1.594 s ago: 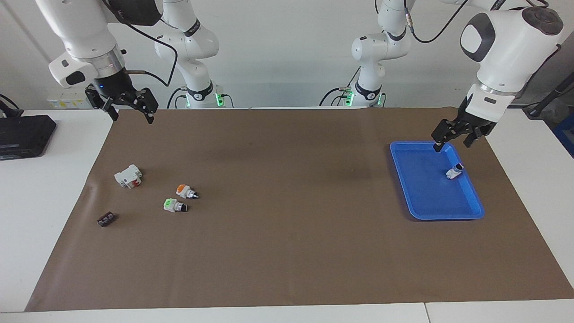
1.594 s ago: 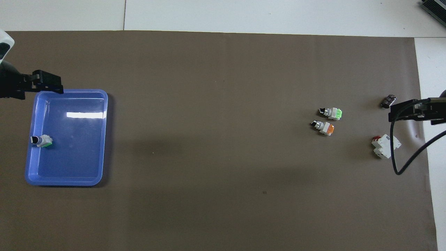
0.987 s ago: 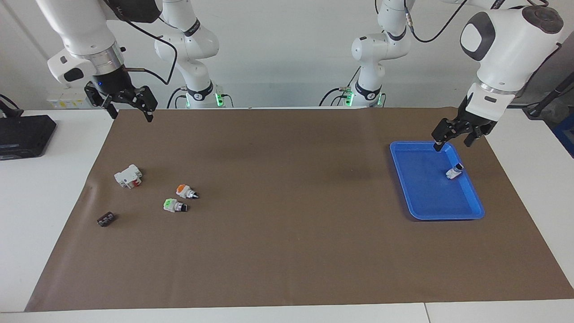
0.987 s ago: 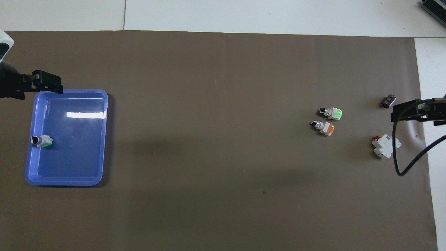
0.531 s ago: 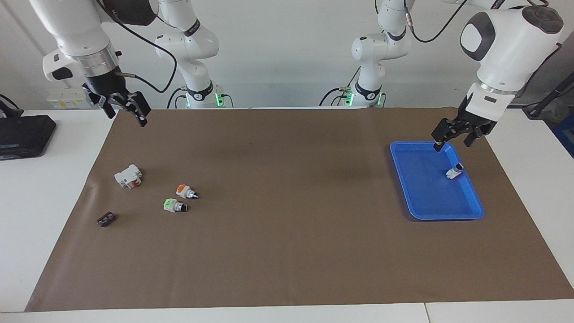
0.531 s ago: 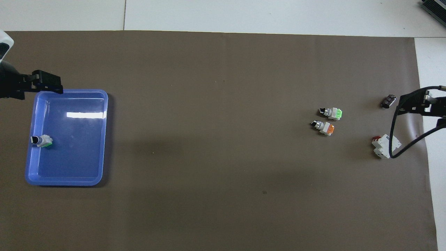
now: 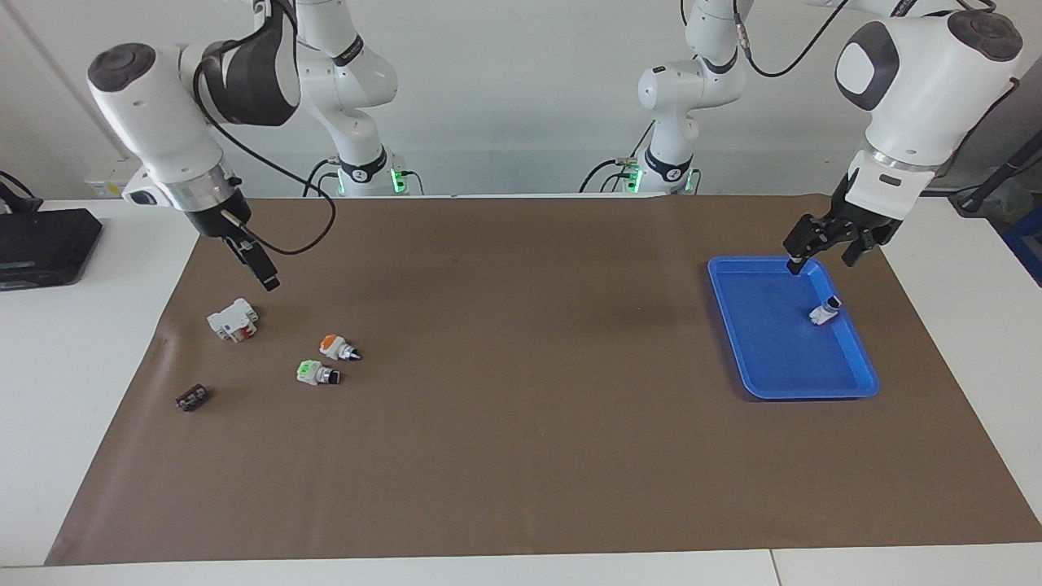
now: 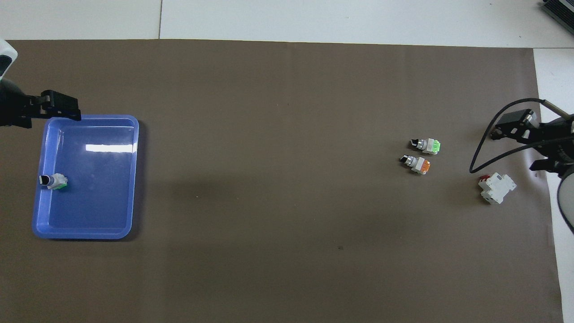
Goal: Turn and place switch with both arms
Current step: 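Move the right gripper over the green-and-white switch and lower it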
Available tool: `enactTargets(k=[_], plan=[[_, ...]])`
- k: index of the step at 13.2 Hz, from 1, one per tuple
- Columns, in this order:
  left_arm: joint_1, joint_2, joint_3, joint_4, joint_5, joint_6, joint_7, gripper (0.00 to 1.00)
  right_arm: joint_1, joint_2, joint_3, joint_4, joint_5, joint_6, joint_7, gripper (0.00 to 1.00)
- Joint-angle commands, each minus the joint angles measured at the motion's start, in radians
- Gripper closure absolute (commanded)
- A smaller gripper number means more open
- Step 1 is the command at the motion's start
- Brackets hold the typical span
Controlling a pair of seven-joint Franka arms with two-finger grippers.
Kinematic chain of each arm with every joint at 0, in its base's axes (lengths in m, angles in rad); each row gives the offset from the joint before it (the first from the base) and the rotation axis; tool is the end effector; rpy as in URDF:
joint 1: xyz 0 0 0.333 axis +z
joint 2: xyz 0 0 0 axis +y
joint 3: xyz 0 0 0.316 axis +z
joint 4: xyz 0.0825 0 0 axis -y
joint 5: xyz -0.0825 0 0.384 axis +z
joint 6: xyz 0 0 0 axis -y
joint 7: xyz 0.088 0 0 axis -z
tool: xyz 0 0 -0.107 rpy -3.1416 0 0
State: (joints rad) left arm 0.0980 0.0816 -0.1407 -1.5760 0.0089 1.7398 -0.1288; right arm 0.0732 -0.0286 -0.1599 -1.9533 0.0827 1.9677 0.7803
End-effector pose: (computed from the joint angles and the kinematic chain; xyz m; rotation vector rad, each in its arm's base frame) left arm 0.5936 -0.0213 0.5912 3.1264 0.1344 0.1291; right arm 0.5532 -0.0434 0.4924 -2.7485 1.3233 -0.0188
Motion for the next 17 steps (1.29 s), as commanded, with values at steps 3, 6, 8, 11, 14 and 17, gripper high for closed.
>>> enactTargets(k=[3, 6, 8, 11, 14, 17], plan=[[0.000, -0.026, 0.001, -0.029, 0.014, 0.009, -0.009, 0.00, -0.046, 0.192, 0.003, -0.010, 0.173, 0.231, 0.063, 0.04], [0.000, -0.026, 0.001, -0.030, 0.013, 0.009, -0.009, 0.00, -0.041, 0.284, 0.003, 0.016, 0.264, 0.316, 0.096, 0.05], [0.000, -0.028, 0.001, -0.030, 0.013, 0.009, -0.009, 0.00, -0.047, 0.346, 0.003, 0.040, 0.386, 0.310, 0.099, 0.09], [0.002, -0.028, 0.001, -0.029, 0.014, 0.009, -0.009, 0.00, -0.061, 0.374, 0.003, 0.040, 0.540, 0.295, 0.099, 0.09], [0.000, -0.029, 0.001, -0.030, 0.014, 0.009, -0.009, 0.00, -0.081, 0.398, 0.003, 0.039, 0.632, 0.296, 0.099, 0.09], [0.002, -0.031, 0.001, -0.030, 0.013, 0.009, -0.009, 0.00, -0.090, 0.403, 0.003, 0.034, 0.707, 0.254, 0.115, 0.09]])
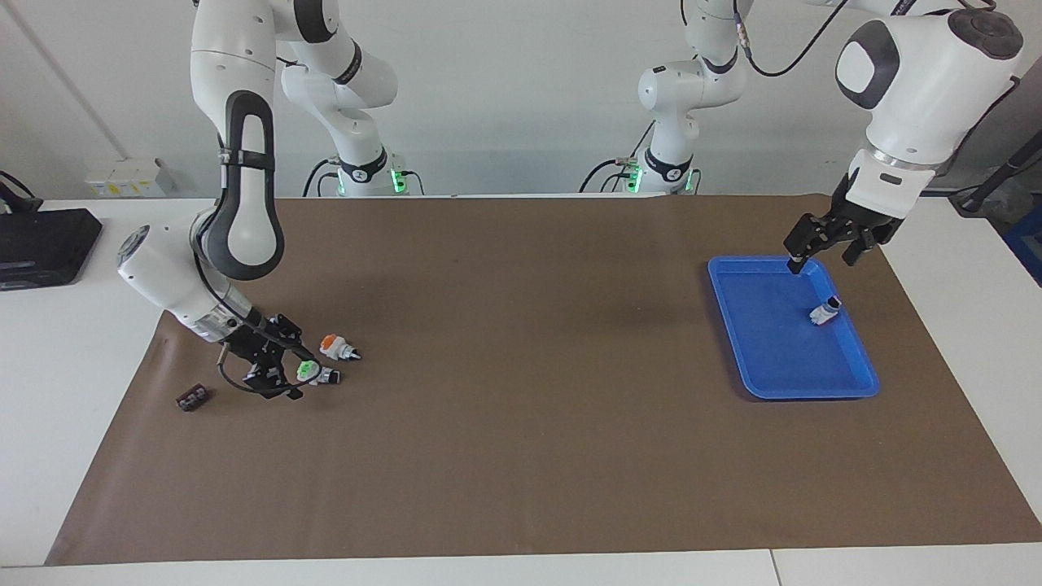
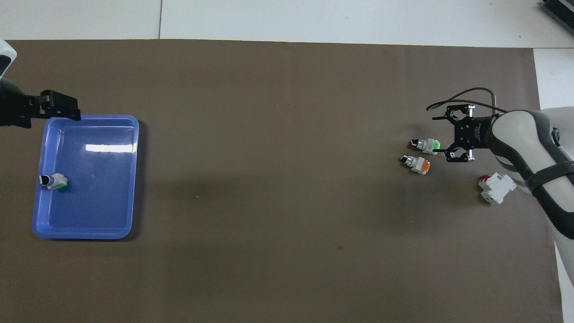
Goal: Turn and place switch with both arms
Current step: 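Move the right gripper over the green-and-white switch and lower it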
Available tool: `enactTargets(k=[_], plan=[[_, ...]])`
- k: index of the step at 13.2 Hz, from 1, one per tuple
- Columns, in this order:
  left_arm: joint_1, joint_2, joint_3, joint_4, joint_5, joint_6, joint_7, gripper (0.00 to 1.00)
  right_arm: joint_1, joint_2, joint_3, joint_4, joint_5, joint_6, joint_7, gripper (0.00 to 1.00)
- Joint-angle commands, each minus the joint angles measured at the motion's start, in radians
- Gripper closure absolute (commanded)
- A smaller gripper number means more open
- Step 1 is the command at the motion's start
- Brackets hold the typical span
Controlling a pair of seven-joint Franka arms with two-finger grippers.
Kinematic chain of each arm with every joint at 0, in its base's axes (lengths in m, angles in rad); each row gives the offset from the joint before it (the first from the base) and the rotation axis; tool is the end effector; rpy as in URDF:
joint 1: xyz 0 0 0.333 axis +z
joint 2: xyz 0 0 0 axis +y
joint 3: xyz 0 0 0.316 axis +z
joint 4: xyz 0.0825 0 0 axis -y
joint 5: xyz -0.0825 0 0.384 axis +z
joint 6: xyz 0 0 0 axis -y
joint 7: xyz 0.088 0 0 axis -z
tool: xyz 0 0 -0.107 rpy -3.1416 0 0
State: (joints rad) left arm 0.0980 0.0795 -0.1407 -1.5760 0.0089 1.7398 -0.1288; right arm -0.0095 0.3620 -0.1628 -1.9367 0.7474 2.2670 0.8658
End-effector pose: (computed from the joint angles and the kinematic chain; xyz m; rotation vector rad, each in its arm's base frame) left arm 0.5931 -0.0214 0.5924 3.1263 0.1343 0.1324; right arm 0.6143 -0.0844 0.3026 -1.9236 1.8372 0.2520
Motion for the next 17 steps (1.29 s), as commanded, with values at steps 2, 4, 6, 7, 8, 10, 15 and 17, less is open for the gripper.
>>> enactTargets(k=[2, 4, 6, 7, 8, 10, 15, 17], plan=[[0.000, -0.029, 0.001, -0.030, 0.014, 0.009, -0.009, 0.00, -0.009, 0.003, 0.006, 0.018, 0.050, -0.087, 0.051, 0.09], [0.000, -0.029, 0.001, -0.030, 0.014, 0.009, -0.009, 0.00, -0.006, 0.000, 0.006, 0.007, 0.050, -0.092, 0.055, 0.09], [0.002, -0.029, 0.001, -0.030, 0.014, 0.009, -0.009, 0.00, -0.003, 0.000, 0.006, -0.005, 0.049, -0.077, 0.039, 0.09], [0.002, -0.029, 0.001, -0.030, 0.014, 0.009, -0.009, 0.00, 0.002, 0.002, 0.005, -0.010, 0.035, -0.067, 0.027, 0.09], [0.002, -0.029, 0.001, -0.030, 0.014, 0.009, -0.009, 0.00, 0.003, 0.005, 0.005, -0.010, 0.029, -0.051, 0.012, 0.09], [0.002, -0.029, 0.001, -0.030, 0.013, 0.009, -0.009, 0.00, 0.014, 0.011, 0.005, -0.030, -0.025, 0.001, -0.020, 0.09], [0.002, -0.029, 0.001, -0.030, 0.014, 0.009, -0.009, 0.00, 0.039, 0.028, 0.005, -0.051, -0.045, 0.068, -0.042, 0.10], [0.002, -0.029, 0.001, -0.030, 0.014, 0.009, -0.011, 0.00, 0.039, 0.026, 0.005, -0.064, -0.046, 0.085, -0.056, 0.20]])
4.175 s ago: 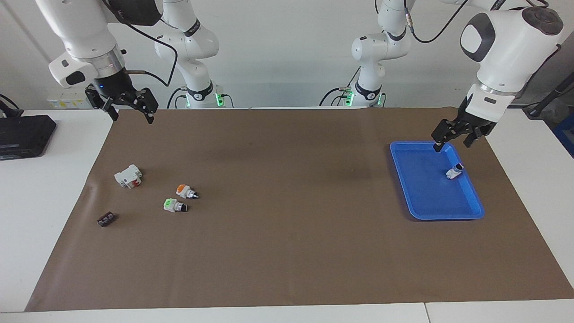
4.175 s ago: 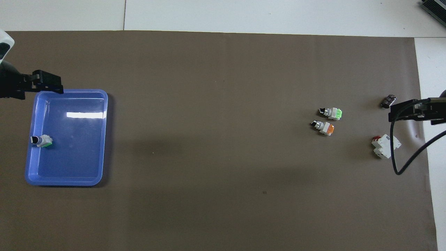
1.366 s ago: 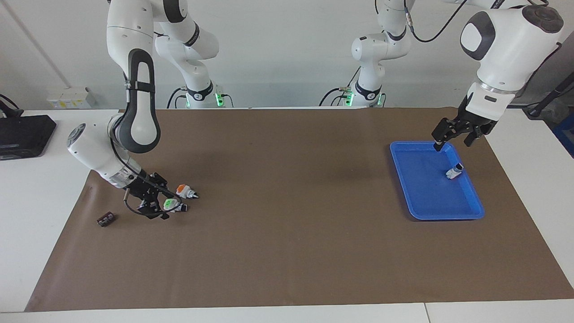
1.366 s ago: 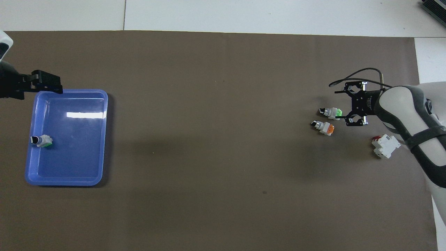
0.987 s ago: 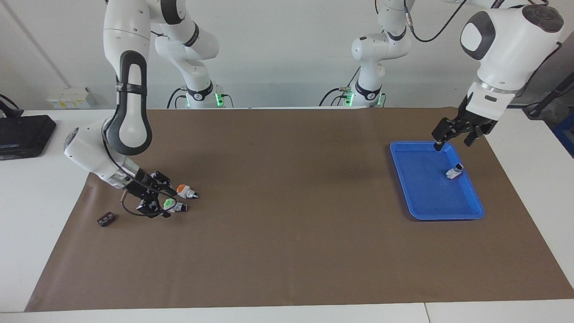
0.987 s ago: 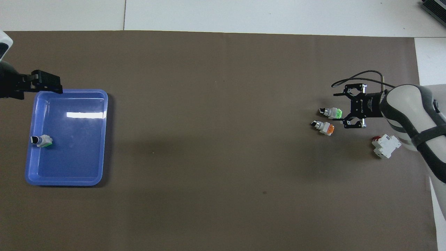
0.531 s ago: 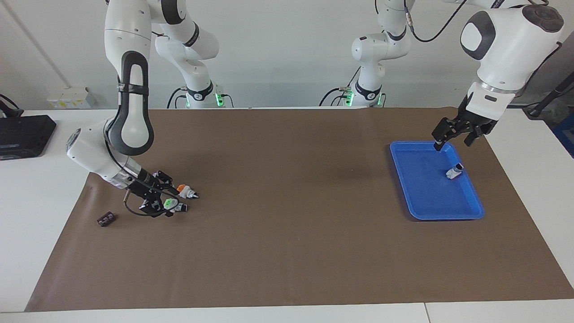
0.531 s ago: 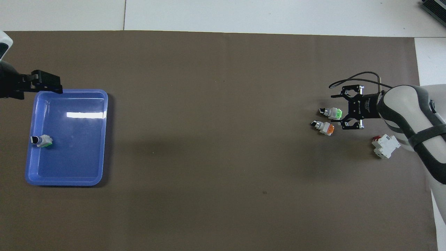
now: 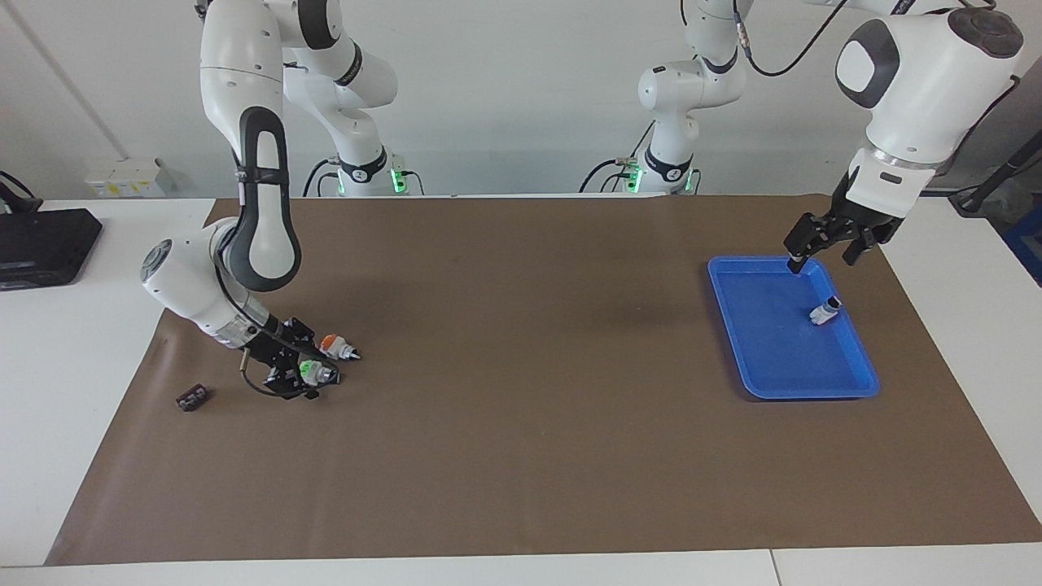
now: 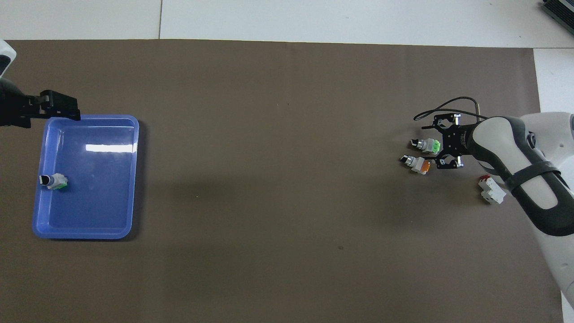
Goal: Turn and place switch with both arms
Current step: 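Move the right gripper over the green-and-white switch and lower it, then close the right gripper on the green-and-white switch and lift it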
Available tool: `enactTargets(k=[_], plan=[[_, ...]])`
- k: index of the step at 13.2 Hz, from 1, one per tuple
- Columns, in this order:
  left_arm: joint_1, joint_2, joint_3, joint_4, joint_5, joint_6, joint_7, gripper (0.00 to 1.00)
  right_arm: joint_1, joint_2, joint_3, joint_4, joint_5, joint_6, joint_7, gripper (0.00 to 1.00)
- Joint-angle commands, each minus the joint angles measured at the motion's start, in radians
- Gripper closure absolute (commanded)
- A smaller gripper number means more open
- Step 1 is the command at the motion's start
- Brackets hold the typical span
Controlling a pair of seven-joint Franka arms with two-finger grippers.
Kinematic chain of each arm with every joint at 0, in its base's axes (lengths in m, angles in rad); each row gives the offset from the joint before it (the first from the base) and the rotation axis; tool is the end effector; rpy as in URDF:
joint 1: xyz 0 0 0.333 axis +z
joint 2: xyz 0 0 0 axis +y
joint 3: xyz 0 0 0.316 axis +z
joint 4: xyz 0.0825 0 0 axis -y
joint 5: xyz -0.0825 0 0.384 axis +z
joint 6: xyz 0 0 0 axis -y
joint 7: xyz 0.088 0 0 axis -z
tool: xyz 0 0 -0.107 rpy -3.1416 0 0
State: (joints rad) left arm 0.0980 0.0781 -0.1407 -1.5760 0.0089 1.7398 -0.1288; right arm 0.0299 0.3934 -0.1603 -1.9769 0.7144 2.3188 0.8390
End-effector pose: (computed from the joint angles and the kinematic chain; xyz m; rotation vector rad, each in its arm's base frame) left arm 0.5927 -0.0214 0.5932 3.1263 0.1343 0.1346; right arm 0.6068 -0.0638 0.2693 -2.0246 1.8190 0.2563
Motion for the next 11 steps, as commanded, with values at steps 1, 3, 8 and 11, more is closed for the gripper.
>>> enactTargets(k=[1, 3, 8, 11], plan=[[0.002, -0.027, 0.001, -0.030, 0.014, 0.009, -0.009, 0.00, -0.001, -0.005, 0.002, -0.023, -0.013, 0.033, -0.035, 0.22], [0.000, -0.027, 0.001, -0.030, 0.014, 0.009, -0.009, 0.00, -0.002, -0.005, 0.001, -0.023, -0.015, 0.033, -0.052, 0.22], [0.000, -0.027, 0.001, -0.030, 0.013, 0.009, -0.009, 0.00, -0.004, -0.011, -0.001, -0.026, -0.015, 0.033, -0.026, 0.22], [0.002, -0.027, 0.001, -0.030, 0.014, 0.009, -0.011, 0.00, -0.011, -0.016, -0.007, -0.026, -0.015, 0.033, -0.023, 0.20]])
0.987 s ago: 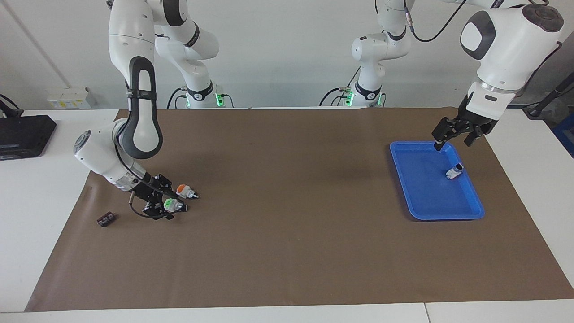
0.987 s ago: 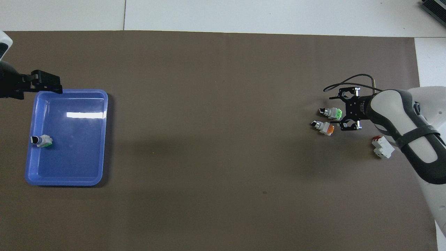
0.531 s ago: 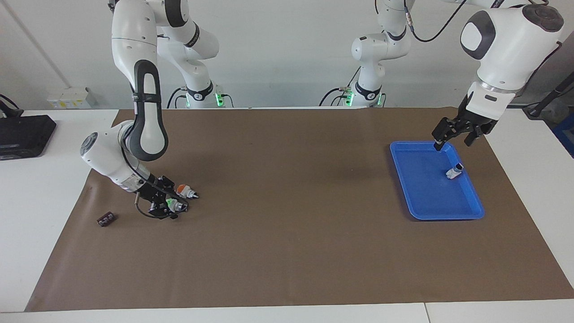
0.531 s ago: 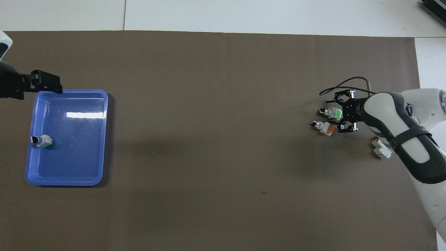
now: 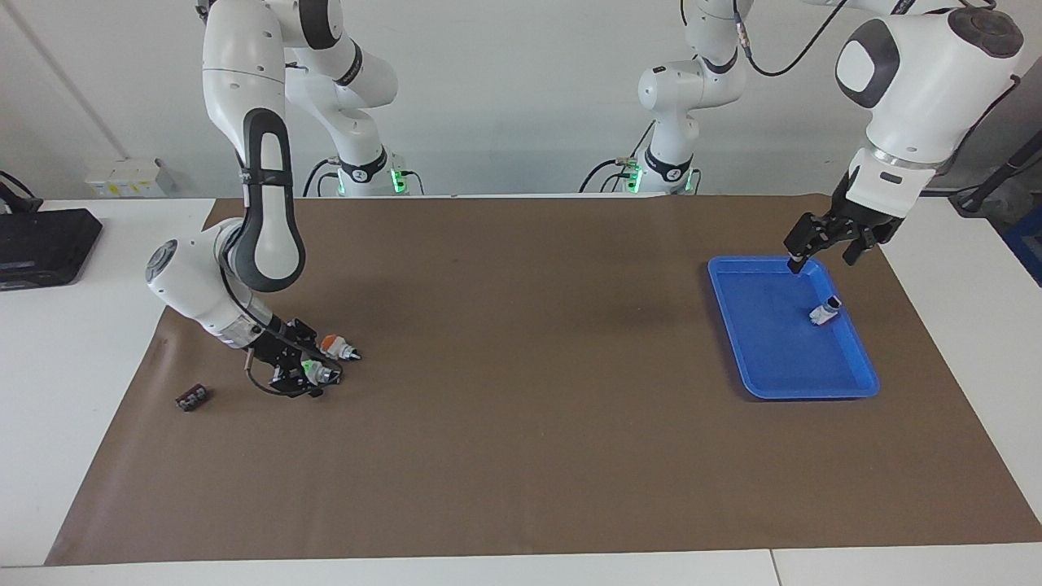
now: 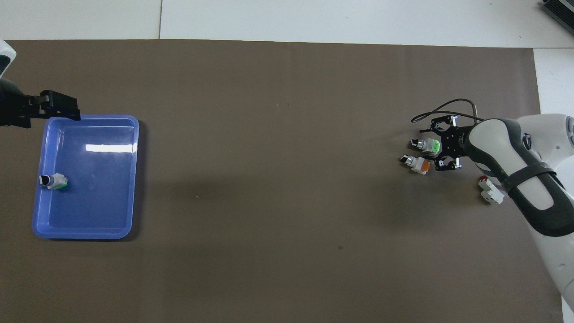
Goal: Turn and place switch with both arms
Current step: 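Close the right gripper on the green-and-white switch and lift it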
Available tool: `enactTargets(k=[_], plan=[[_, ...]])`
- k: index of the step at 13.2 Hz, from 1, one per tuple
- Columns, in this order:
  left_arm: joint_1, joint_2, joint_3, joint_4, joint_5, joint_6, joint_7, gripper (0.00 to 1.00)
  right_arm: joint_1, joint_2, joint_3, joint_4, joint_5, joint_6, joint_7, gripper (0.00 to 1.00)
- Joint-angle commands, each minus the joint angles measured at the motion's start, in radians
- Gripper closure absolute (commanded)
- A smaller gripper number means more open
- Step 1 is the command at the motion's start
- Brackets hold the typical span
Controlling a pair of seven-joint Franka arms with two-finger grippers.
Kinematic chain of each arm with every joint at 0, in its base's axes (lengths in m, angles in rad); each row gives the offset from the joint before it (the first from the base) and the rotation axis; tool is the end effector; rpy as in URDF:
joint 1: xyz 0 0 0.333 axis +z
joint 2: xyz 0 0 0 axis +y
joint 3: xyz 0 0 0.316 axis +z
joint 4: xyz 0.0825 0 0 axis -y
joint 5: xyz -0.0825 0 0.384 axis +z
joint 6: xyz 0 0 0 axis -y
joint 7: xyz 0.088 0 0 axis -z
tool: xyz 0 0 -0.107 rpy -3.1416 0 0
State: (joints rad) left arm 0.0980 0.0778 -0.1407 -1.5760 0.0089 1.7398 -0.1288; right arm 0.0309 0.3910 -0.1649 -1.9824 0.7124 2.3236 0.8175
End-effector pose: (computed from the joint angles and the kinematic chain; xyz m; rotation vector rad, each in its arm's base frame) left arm 0.5926 -0.0214 0.5934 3.1263 0.1343 0.1351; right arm 0.6053 -0.0663 0.2690 -2.0424 1.8026 0.2444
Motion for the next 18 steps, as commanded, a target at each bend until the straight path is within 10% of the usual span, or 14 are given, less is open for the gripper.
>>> enactTargets(k=[1, 18], plan=[[0.000, -0.027, 0.001, -0.030, 0.014, 0.009, -0.009, 0.00, -0.012, -0.015, -0.002, -0.021, -0.013, 0.030, 0.017, 0.16], [0.012, -0.033, 0.003, -0.030, 0.002, 0.038, 0.000, 0.00, 0.020, -0.017, -0.011, -0.050, -0.024, 0.103, 0.147, 0.26]])
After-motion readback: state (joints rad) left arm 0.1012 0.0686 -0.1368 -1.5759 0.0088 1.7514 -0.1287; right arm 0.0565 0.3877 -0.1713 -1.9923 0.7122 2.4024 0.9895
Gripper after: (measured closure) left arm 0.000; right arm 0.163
